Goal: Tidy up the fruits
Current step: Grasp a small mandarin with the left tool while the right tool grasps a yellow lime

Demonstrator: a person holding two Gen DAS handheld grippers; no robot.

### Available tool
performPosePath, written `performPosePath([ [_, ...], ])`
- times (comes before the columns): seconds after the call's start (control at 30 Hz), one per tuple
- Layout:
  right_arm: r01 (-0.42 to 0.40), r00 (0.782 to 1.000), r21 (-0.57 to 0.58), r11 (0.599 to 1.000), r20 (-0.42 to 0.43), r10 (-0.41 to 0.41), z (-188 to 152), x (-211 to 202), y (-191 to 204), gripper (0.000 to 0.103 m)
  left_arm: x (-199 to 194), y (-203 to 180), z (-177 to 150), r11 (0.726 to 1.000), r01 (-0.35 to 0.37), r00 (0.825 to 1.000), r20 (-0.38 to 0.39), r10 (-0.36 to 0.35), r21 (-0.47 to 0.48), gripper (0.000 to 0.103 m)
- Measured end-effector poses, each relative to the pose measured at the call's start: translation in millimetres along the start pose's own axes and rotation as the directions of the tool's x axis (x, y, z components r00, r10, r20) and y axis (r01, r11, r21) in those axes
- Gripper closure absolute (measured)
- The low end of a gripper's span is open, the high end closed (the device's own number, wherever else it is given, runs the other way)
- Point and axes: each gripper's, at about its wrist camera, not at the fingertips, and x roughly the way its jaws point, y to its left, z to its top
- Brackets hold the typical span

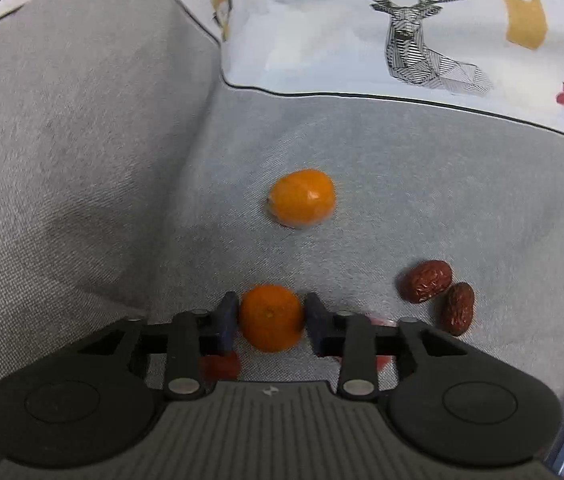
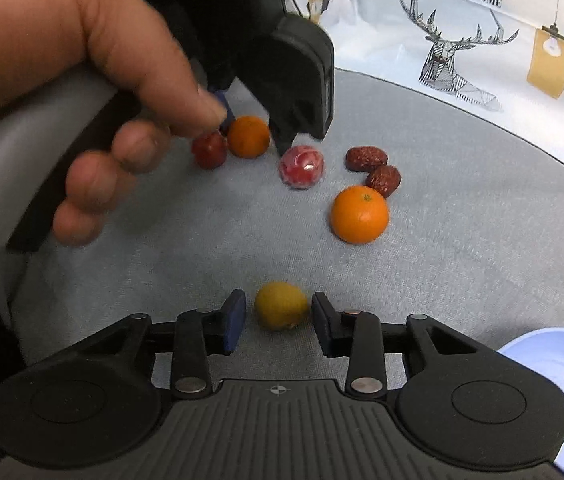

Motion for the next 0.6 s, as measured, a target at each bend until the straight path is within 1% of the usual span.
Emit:
performPosePath([
  [0.07, -0.001, 1.000, 0.002, 1.000, 0.004, 0.001, -1, -2, 0, 0.073, -3, -3, -2, 1.000, -0.014, 1.000, 0.011, 0.014, 0.018, 0.065],
  [0.17, 0.010, 1.000, 0.007, 1.000, 0.012, -0.011, -1, -8, -2, 0.073, -16, -6, -4, 0.998, -0.045, 0.997, 0.068, 0.042, 0.039, 0.065],
  [0.23, 0.011, 0.999, 0.033, 0.999, 0.032, -0.012, -1, -18, -6, 0.073, -26, -6, -7, 0.999, -0.038, 0.995, 0.097, 0.035, 0.031, 0.065],
  [0.37, 0.020, 0.996, 0.098, 0.995, 0.088, -0.029, -1, -50, -20, 0.073, -44, -5, -16, 1.000, -0.009, 0.992, 0.123, 0.006, 0.022, 0.065],
  [0.5, 0.067, 0.988, 0.152, 0.986, 0.128, -0.087, 6, -84, -41, 0.073, -65, -13, -26, 0.999, 0.007, 0.984, 0.176, -0.015, 0.047, 0.065],
  [0.6, 0.091, 0.981, 0.200, 0.976, 0.150, -0.122, 2, -113, -60, 0.073, -82, -20, -36, 0.996, 0.016, 0.975, 0.218, -0.033, 0.082, 0.065],
])
